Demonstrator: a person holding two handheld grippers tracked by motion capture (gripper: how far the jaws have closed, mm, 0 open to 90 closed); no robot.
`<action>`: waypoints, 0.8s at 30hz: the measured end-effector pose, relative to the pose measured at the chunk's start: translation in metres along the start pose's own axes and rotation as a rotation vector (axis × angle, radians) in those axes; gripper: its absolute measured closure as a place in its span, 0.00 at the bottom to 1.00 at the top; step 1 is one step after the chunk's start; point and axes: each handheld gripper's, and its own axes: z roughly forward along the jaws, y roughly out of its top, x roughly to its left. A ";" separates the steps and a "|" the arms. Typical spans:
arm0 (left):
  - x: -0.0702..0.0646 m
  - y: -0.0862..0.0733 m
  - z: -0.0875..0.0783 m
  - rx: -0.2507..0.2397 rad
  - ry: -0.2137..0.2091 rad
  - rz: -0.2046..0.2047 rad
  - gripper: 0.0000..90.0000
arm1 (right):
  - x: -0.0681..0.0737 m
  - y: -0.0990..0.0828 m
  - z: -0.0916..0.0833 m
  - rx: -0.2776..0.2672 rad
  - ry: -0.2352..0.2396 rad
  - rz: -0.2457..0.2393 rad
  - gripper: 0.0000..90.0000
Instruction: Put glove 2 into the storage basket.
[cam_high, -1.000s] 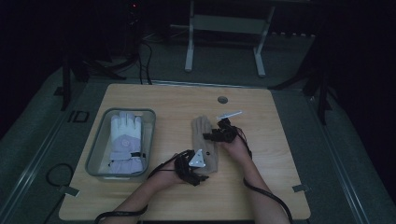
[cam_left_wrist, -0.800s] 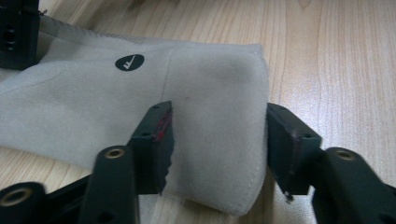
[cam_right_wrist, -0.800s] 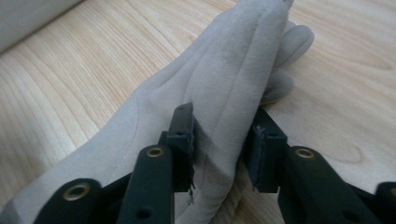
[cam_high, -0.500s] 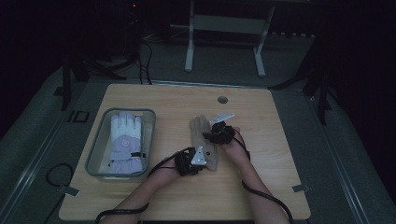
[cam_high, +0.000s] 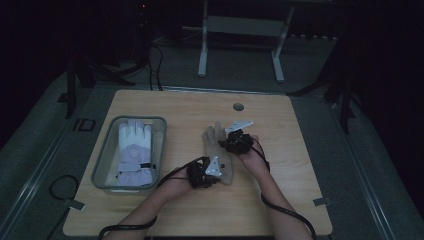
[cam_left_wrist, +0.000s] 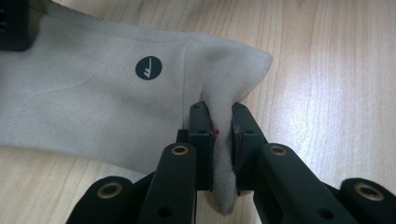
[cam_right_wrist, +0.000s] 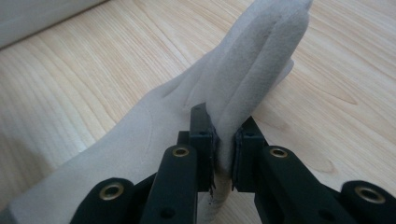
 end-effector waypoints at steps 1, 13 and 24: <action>0.000 0.000 0.000 0.003 0.002 0.002 0.91 | 0.000 0.000 0.000 0.000 0.010 0.008 0.91; 0.005 0.004 -0.021 -0.012 0.048 0.012 0.91 | 0.002 0.017 -0.017 -0.059 0.008 0.033 0.91; 0.011 0.006 -0.049 0.009 0.083 0.020 0.91 | 0.013 0.046 -0.032 -0.102 0.005 0.012 0.91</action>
